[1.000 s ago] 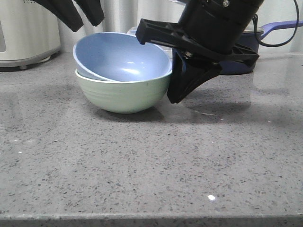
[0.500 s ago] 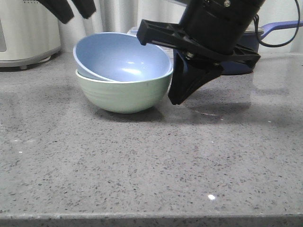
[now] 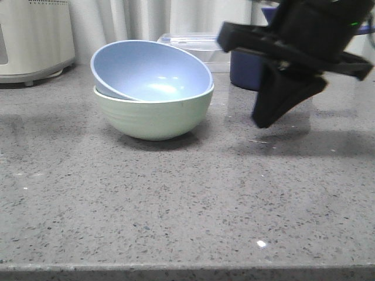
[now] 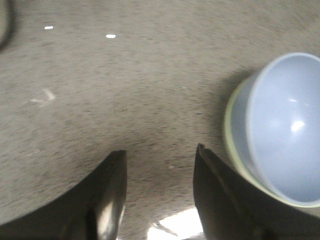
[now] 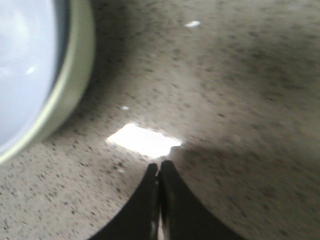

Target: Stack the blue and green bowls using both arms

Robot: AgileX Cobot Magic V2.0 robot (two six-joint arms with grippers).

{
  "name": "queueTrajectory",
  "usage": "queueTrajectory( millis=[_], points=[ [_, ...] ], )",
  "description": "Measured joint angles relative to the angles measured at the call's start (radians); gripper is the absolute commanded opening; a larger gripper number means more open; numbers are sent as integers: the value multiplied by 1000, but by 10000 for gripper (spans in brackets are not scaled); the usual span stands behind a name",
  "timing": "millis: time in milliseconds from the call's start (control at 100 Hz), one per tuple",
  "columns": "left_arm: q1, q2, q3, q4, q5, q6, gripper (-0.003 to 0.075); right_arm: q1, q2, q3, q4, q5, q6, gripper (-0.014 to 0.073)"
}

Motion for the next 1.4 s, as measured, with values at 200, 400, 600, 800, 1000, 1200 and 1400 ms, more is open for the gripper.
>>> queueTrajectory(
  millis=[200, 400, 600, 800, 1000, 1200, 1400],
  points=[
    [106, -128, 140, 28, -62, -7, 115, -101, -138, 84, -14, -12, 0, -74],
    [154, -268, 275, 46, -101, -7, -20, -192, -295, 154, -59, -14, 0, -74],
    [160, -422, 429, 46, -225, -7, -20, -230, -461, 226, -131, -36, 0, -74],
    [160, -577, 600, 50, -345, -7, -20, -230, -652, 325, -146, -99, 0, -74],
    [160, -737, 750, 53, -470, -7, -20, -230, -848, 445, -149, -178, 0, -74],
    [160, -863, 845, 53, -515, -7, -20, -230, -1040, 575, -149, -235, 0, -74],
    [160, -970, 899, 53, -545, 0, -20, -230, -1209, 666, -149, -246, 0, -74]
  ],
)
